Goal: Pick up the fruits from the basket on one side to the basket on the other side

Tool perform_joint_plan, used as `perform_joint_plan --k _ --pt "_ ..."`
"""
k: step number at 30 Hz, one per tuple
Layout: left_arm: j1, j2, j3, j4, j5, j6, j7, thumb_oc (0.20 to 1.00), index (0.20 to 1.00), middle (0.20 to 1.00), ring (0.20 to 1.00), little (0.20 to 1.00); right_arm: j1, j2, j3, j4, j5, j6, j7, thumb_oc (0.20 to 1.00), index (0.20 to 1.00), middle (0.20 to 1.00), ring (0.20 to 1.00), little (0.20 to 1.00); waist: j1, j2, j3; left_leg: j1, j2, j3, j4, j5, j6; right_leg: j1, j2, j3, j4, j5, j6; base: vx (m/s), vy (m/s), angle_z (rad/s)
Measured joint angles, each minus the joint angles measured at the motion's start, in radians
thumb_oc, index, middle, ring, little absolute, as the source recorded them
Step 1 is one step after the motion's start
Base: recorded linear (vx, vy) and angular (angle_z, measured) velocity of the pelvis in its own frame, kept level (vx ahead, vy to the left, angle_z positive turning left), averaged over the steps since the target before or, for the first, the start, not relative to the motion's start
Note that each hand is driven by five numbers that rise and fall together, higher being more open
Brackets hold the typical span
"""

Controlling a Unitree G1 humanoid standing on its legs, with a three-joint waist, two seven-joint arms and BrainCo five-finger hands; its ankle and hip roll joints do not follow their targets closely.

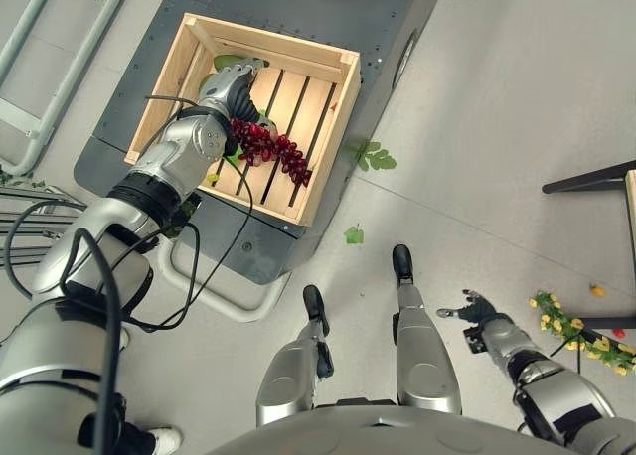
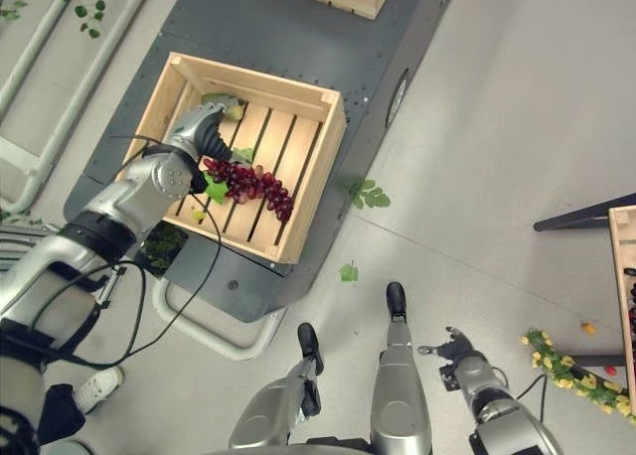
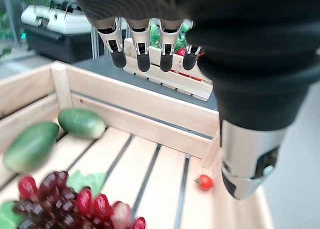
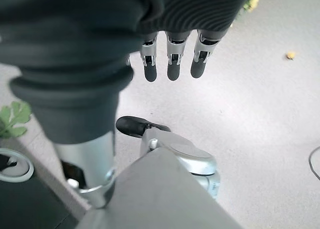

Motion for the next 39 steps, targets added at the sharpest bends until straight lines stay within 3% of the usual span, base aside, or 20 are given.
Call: perform_joint_plan --k 4,12,24,32,39 --pt "0.003 -0.019 -0.001 0.094 0.038 0.003 -0.003 1.0 1.0 1.0 1.0 1.0 0.018 -0.017 0.0 -0.025 0.0 -0.002 -0.006 1.0 1.0 1.0 1.0 1.0 -0.002 0.0 0.001 -0.012 -0.002 0.019 0.0 0.001 0.001 -0.021 0.001 0.018 0.0 0.009 0.0 0.01 0.015 -0.11" --pt "0.003 -0.019 -0.001 0.097 0.074 0.001 -0.004 1.0 1.0 1.0 1.0 1.0 0.028 -0.02 0.0 -0.028 0.001 -0.003 -0.006 1.0 1.0 1.0 1.0 1.0 -0.017 -0.001 0.001 -0.013 -0.003 0.019 0.0 0.002 0.003 -0.024 0.001 0.021 0.0 0.013 -0.001 0.0 0.001 -0.01" --pt "0.066 -0.011 0.005 0.089 0.076 0.0 -0.02 1.0 1.0 1.0 1.0 1.0 0.029 -0.019 -0.002 -0.029 0.001 -0.006 -0.009 1.0 1.0 1.0 1.0 1.0 -0.011 -0.003 0.004 -0.014 -0.003 0.019 0.0 0.002 0.003 -0.026 0.002 0.022 0.0 0.013 -0.001 0.0 0.0 0.0" --pt "0.076 0.046 0.006 0.011 0.076 -0.002 -0.02 1.0 1.0 1.0 1.0 1.0 0.029 -0.02 -0.004 -0.029 0.001 -0.007 -0.008 1.0 1.0 1.0 1.0 1.0 -0.011 -0.004 0.006 -0.016 -0.003 0.019 0.0 0.002 0.003 -0.028 0.002 0.022 0.0 0.013 -0.001 0.0 0.0 0.0" --pt "0.171 0.053 0.008 -0.025 0.098 -0.002 -0.024 1.0 1.0 1.0 1.0 1.0 0.03 -0.02 -0.008 -0.029 0.0 -0.007 -0.007 1.0 1.0 1.0 1.0 1.0 -0.013 -0.004 0.006 -0.028 -0.003 0.02 0.0 0.002 0.003 -0.039 0.002 0.022 0.0 0.013 -0.001 0.0 0.0 0.0"
